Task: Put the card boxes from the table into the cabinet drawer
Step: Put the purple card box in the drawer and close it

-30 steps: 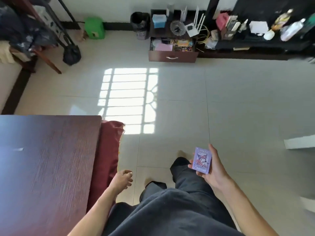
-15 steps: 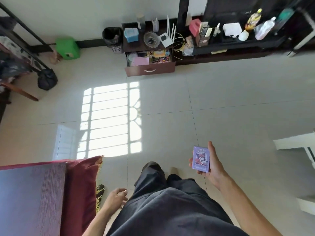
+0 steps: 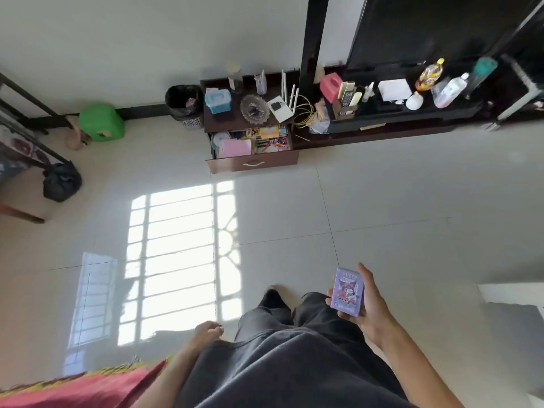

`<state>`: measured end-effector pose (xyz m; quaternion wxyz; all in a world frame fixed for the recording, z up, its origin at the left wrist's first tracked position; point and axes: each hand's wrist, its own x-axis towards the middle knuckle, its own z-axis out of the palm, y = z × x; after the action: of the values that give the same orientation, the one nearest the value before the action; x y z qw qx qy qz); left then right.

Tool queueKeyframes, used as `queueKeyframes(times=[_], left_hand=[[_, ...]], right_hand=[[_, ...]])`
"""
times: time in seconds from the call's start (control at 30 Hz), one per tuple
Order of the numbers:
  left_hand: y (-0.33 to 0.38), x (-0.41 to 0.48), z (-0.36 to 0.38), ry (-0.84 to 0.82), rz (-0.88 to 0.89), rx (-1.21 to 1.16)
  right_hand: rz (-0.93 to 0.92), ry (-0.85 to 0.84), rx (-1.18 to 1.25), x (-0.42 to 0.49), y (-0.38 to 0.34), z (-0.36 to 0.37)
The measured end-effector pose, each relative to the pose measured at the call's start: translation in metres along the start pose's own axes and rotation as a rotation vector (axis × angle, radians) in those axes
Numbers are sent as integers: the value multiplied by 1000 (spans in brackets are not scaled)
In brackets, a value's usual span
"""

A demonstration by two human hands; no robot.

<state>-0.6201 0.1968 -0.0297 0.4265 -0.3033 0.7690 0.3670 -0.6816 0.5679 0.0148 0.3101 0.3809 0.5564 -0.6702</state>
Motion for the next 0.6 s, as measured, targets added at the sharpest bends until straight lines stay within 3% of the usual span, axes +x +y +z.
queueKeyframes(times=[0.13, 0.33, 0.6], left_hand=[[99, 24, -51, -10, 44, -290], [220, 53, -99, 17, 174, -375], [234, 100, -122, 91, -30, -399]], right_hand=[[8, -5, 35, 28, -41, 10], [36, -33, 58, 90, -113, 18], [38, -75, -8, 168, -234, 45]])
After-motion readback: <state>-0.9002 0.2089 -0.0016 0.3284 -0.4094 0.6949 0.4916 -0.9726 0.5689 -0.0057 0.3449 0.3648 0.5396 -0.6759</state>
